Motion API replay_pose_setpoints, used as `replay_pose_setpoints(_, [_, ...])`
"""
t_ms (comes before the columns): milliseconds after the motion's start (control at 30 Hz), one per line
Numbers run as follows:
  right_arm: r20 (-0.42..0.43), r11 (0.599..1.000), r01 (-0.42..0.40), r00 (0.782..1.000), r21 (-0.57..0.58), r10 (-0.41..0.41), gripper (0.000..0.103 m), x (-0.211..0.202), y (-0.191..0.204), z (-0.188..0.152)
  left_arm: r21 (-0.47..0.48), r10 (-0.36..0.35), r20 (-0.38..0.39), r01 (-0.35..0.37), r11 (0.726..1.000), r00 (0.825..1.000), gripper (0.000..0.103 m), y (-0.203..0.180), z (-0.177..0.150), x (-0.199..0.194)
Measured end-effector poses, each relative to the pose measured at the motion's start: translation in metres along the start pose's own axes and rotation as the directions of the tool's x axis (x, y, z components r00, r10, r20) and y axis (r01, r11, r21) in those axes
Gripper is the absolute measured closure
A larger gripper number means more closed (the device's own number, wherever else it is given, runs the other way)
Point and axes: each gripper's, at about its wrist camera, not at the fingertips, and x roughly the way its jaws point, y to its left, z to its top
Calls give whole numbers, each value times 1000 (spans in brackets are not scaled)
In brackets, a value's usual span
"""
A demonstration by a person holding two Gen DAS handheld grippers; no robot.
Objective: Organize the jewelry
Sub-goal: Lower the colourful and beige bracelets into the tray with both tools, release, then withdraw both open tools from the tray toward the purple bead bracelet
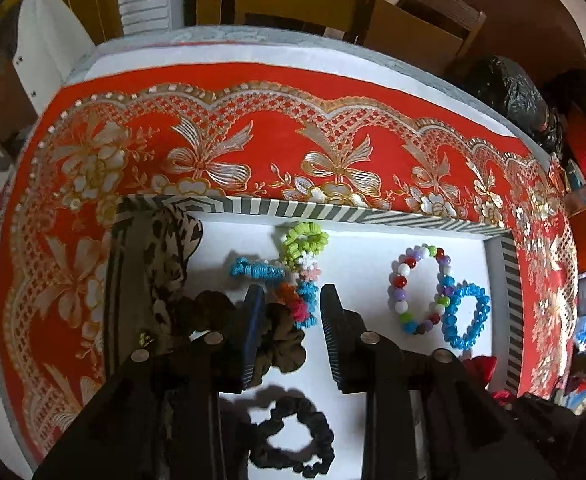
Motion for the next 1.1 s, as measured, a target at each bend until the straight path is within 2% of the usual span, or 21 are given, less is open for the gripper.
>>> replay_pose_setpoints(167, [49,1000,-9,999,10,8,70,-21,0,-7,37,61,37,-63,997,997,85,-7,-14,-19])
replay_pose_setpoints(433, [94,999,29,995,13,-30,65,-55,2,-23,37,97,87,-101,994,991,85,-12,-52,-54])
replay_pose_setpoints(600, [126,999,51,991,13,-52,58,-76,6,-38,44,100,124,-106,993,987,85,-17,-80,-74])
replay_pose_setpoints(800, [143,998,66,987,12,-67,56,-95,12,-56,10,116,162,-119,993,980,85,-15,-114,-97])
replay_pose_setpoints(1100, [170,996,80,982,32,-84,55,-123,15,-89,15,120,210,-125,992,970,85,-30,-162,-119])
